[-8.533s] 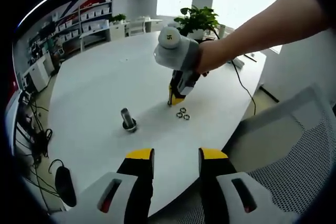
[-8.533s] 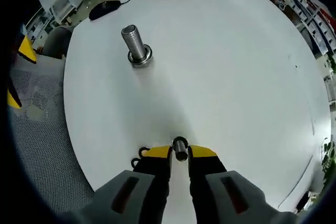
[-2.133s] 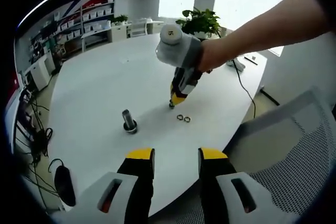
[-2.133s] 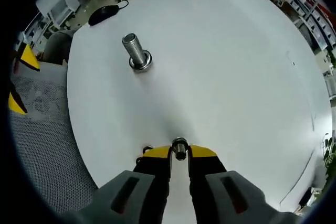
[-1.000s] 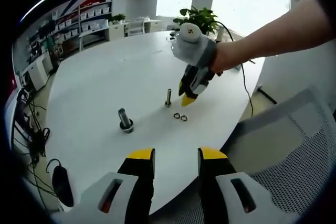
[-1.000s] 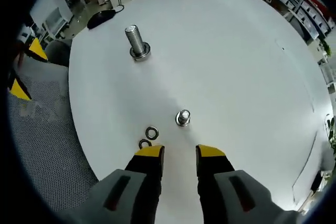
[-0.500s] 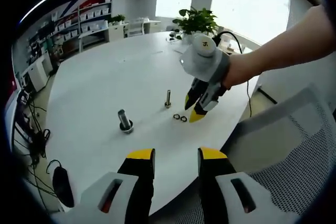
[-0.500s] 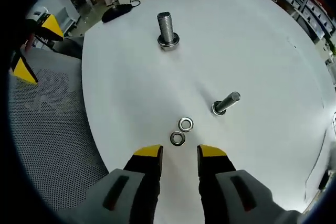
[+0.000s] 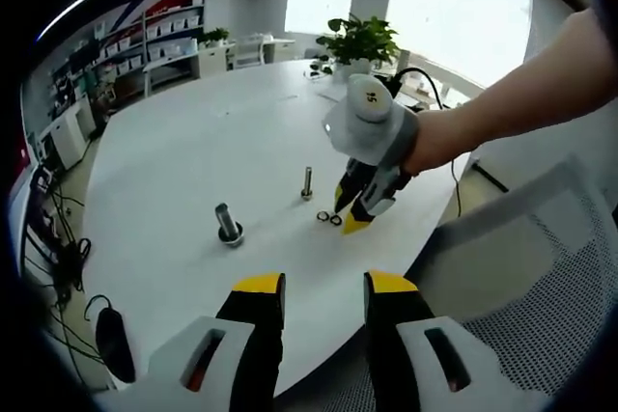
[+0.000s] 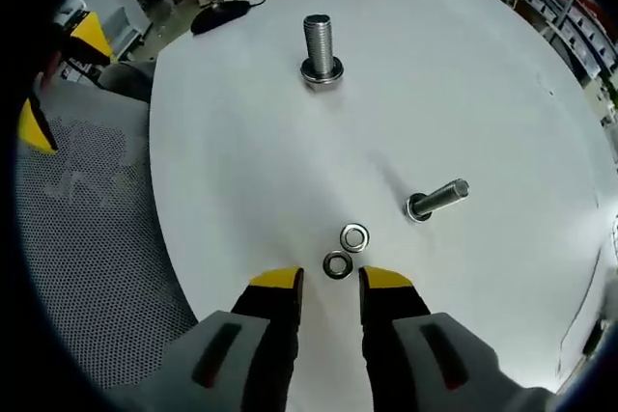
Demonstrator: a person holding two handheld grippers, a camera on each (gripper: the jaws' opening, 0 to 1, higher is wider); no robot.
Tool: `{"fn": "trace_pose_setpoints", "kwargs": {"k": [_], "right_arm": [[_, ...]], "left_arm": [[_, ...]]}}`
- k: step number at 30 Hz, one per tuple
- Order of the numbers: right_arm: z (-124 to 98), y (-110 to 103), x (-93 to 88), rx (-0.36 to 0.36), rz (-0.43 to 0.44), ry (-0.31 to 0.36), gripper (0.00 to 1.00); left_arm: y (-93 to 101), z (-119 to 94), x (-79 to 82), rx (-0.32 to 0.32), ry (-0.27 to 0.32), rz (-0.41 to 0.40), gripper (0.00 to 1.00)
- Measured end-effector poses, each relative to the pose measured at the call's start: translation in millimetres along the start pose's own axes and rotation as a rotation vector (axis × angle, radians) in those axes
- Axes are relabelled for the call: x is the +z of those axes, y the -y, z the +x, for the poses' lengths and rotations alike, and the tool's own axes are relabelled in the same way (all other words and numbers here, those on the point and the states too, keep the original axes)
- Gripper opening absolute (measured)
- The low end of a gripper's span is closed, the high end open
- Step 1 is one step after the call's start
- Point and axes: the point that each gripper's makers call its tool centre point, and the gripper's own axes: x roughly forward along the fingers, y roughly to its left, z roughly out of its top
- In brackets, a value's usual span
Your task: Place the washer onto the threaded stud by aligning its center hole with the stud, sliding it down to the base, and recovering from edge contact or off-axis alignment until the washer reaches the visible bottom stop.
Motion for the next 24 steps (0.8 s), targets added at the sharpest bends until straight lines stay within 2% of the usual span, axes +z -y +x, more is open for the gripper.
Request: {"fn": "trace_pose_setpoints", "kwargs": {"k": [5,13,21,24], "right_arm": [[-0.2,4.0,-2.2,-0.032,-0.115,-0.023,0.24],[1.6,1.9,-1.1,-0.017,-0.087,-0.011,0.22],[2.4,1.0,-1.6,-0.020,-0.084,-0.051,0.19],[3.1,0.9,-0.4,-0.014,-0.120,-0.067,0.19]], "left_arm": [[0.9,-0.4,0.2,-0.001,-0.001,0.002,0.31],[1.2,-0.3,1.4,-0.002,0.002,0.003,0.31],[-0.7,-0.4,1.0,0.003,0.004,0.001,0.31],[-1.3,0.0,0.2,0.004,0.002,0.003,0.31]]}}
